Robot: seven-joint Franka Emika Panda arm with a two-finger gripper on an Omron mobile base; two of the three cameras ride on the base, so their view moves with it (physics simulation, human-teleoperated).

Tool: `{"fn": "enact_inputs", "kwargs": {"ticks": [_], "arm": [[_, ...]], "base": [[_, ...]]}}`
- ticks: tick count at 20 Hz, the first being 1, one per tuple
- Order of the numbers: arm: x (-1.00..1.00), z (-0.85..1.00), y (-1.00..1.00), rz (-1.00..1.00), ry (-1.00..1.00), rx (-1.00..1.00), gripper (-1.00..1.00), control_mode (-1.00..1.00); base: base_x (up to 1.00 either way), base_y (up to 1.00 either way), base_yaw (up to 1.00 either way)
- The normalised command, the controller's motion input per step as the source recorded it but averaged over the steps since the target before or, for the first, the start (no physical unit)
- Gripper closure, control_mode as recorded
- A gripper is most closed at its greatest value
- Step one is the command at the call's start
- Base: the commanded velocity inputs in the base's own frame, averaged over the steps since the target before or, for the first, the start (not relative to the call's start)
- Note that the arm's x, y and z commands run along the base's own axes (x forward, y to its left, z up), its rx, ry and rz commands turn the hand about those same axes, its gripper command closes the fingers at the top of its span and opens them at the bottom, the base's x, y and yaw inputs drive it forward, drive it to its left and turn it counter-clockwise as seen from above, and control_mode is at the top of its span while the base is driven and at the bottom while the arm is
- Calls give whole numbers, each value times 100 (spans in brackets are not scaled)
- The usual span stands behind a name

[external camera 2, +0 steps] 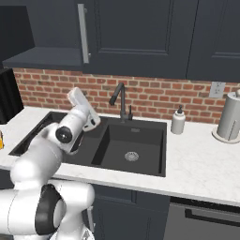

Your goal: Pick the bar and place it on the digital scale for weighing, and close the cabinet.

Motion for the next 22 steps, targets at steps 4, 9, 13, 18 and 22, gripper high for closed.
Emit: {"fn": "enact_inputs", "kwargs": {"ticks": [4, 9, 13, 18, 22], "arm": [[-97, 82, 0, 0, -37, 10, -100, -100], [-88, 45, 0, 0, -45, 5, -100, -100], [-59, 20, -1, 3, -25, 0, -100, -100], [-38, 28, 0, 3, 6, 0, -100, -100], [-18, 24, 7, 3, 53, -12, -100, -100]], "base": [[0, 0, 0], [0, 0, 0], [0, 0, 0], [0, 0, 0], [0, 0, 0]]}}
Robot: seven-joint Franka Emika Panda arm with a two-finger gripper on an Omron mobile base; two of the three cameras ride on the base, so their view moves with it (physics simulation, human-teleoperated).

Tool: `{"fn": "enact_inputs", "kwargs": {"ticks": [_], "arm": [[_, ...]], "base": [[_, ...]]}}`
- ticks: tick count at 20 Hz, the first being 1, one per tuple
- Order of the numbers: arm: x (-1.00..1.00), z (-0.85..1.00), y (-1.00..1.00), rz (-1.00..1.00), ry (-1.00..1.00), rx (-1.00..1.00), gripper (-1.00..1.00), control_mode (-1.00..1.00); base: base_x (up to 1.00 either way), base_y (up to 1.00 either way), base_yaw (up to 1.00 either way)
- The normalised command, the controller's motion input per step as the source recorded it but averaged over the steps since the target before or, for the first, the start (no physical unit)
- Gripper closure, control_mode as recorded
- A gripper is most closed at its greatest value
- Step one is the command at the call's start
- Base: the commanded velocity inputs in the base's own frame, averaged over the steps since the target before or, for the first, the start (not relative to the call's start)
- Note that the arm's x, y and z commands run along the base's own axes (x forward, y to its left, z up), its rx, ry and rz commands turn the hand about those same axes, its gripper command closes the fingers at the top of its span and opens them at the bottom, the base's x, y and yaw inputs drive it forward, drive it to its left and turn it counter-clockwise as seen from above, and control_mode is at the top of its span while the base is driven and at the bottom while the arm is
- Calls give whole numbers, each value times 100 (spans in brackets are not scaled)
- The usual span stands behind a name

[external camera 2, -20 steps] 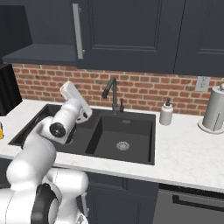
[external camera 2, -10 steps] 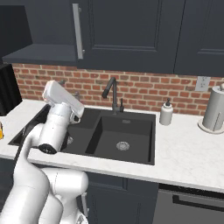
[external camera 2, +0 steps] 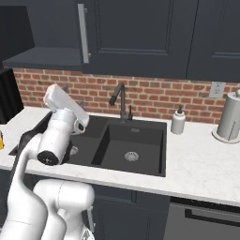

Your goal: Pick the bar and place it on the digital scale for weighing, and close the cabinet.

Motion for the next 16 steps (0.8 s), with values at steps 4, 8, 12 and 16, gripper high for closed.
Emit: {"fn": "enact_inputs", "kwargs": {"ticks": [4, 8, 12, 16], "arm": [[-15, 22, 33, 4, 70, -26, -100, -100], [-29, -5, 60, 8, 52, -30, -100, -100], [-25, -66, 76, 8, 4, -9, -100, -100], [0, -71, 76, 8, -3, 3, -100, -100]], "base": [[0, 0, 0], [0, 0, 0], [0, 0, 0], [0, 0, 0]]}}
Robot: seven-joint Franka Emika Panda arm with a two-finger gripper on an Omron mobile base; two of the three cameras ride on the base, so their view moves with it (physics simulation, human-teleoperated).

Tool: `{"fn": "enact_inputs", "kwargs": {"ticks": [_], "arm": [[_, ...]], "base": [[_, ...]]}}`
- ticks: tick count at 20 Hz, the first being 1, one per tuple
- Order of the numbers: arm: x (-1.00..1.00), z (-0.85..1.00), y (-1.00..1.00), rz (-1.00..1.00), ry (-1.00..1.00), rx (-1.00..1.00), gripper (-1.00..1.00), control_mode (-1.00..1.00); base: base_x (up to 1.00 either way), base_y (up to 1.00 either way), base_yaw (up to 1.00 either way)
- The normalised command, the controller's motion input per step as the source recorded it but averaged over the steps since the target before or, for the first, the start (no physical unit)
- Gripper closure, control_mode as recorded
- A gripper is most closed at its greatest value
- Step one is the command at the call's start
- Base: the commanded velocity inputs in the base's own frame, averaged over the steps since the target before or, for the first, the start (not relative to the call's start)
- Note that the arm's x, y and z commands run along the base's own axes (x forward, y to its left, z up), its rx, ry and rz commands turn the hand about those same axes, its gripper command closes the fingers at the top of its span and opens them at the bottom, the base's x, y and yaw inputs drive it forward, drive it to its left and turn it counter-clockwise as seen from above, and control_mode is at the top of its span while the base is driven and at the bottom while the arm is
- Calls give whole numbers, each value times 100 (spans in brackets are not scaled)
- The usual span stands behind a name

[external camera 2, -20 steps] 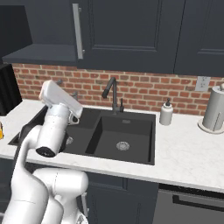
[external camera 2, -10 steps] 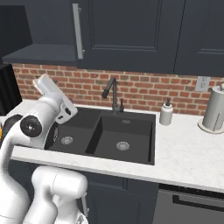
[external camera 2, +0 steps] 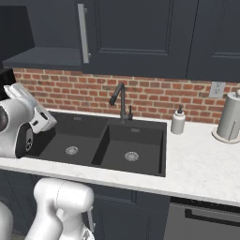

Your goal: Pick the bar and place it on the digital scale for weighing, and close the cabinet.

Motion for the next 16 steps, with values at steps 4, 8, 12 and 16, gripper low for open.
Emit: {"fn": "enact_inputs", "kwargs": {"ticks": [4, 8, 12, 16], "arm": [[0, -64, 62, 12, -10, 8, -100, -100], [0, -63, 56, 16, -11, 7, -100, -100], [0, -58, 56, 17, -14, 11, -100, -100], [-4, -51, 61, 17, -23, 19, -100, -100]], "base": [[0, 0, 0], [0, 0, 0], [0, 0, 0], [0, 0, 0]]}}
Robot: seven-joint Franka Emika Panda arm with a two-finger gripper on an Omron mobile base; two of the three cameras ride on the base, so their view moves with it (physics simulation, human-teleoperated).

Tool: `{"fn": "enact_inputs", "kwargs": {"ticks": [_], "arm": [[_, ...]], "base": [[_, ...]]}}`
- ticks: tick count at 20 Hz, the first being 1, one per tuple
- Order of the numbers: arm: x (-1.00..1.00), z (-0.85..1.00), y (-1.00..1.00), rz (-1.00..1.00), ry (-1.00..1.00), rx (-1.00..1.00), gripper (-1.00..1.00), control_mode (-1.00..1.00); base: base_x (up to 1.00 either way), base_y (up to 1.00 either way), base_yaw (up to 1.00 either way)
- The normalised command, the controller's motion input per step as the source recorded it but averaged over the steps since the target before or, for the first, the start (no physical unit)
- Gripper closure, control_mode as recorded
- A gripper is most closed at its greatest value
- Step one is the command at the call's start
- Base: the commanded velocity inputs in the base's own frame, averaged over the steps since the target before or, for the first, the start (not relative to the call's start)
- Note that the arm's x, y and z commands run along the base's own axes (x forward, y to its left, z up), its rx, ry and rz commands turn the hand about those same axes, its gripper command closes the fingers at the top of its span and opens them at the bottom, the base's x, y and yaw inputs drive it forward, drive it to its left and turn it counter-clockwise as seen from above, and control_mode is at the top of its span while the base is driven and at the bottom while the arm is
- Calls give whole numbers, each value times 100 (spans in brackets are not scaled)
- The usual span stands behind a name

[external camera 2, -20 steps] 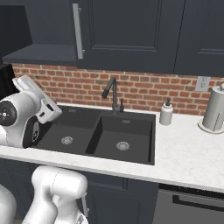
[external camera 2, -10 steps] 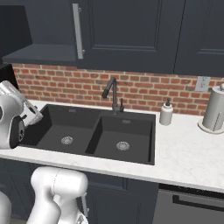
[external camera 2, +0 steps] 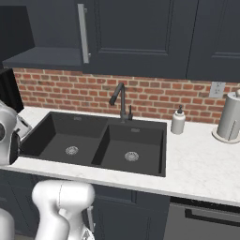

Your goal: Pick the bar and place it on the digital scale for weighing, and close the cabinet.

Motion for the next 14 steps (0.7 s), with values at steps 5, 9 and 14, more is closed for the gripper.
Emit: {"fn": "enact_inputs", "kwargs": {"ticks": [5, 9, 14], "arm": [[-10, -45, 66, 16, -23, 27, -100, -100], [-1, -30, 61, 17, -22, 39, -100, -100], [0, -11, 59, 21, -7, 47, -100, -100]], "base": [[0, 0, 0], [0, 0, 0], [0, 0, 0]]}}
